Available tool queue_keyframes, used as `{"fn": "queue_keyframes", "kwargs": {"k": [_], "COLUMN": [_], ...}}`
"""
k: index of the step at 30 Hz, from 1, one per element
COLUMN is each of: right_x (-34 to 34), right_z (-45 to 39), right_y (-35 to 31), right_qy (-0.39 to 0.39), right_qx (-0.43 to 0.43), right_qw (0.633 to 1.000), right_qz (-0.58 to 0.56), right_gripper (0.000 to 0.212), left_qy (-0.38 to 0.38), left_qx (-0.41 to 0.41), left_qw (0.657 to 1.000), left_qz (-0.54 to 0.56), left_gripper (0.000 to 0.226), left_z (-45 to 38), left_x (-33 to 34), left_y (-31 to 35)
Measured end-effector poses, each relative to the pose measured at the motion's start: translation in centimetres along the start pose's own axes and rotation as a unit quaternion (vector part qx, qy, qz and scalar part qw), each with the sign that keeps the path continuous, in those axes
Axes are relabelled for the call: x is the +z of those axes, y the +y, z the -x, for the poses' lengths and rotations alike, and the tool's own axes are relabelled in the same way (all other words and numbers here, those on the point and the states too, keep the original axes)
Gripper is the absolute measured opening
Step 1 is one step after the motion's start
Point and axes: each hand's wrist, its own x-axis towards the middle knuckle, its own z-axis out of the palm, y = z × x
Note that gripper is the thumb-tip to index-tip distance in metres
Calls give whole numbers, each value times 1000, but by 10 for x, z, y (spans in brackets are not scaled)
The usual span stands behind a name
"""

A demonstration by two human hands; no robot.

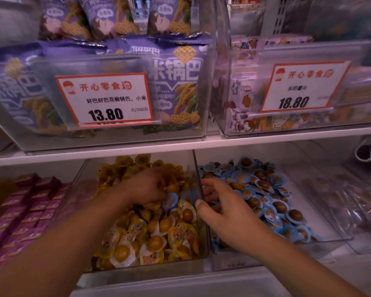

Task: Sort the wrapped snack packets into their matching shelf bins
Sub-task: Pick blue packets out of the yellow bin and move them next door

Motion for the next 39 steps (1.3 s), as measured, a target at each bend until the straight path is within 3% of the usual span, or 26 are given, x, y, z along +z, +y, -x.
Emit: {"fn": "queue_keyframes", "kwargs": {"k": [3,5,9,13,17,21,24,28,30,37,39], "right_x": [1,2,2,2,3,4,3,4,4,3,3], "right_z": [-1,-1,-1,-1,-1,-1,-2,-3,-3,-5,-5], "right_y": [1,1,1,2,1,2,2,2,3,5,5], "right_qy": [1,2,7,10,13,19,15,13,13,13,16], "right_qx": [-3,-3,-5,-9,-5,-7,-7,-1,-2,-15,-12], "right_qw": [1000,1000,1000,1000,1000,1000,1000,1000,999,999,999], "right_qz": [-3,-6,8,10,17,20,25,25,31,26,31], "right_gripper": [38,35,46,49,49,55,56,59,59,41,44], "left_qy": [92,92,53,81,101,54,-19,-26,-26,116,123], "left_qx": [-41,-54,-14,4,34,-39,-69,-41,-45,-75,-82], "left_qw": [995,994,984,981,960,992,994,992,989,939,930], "left_qz": [-25,-39,-170,-175,-257,-105,-81,113,140,314,337], "left_gripper": [29,35,61,55,53,53,61,41,37,25,23], "left_z": [-1,1,11,15,12,-1,-3,-2,-1,24,42], "left_x": [-11,-10,3,14,34,51,55,46,42,16,5], "left_y": [-7,-8,1,11,27,42,48,41,41,33,25]}}
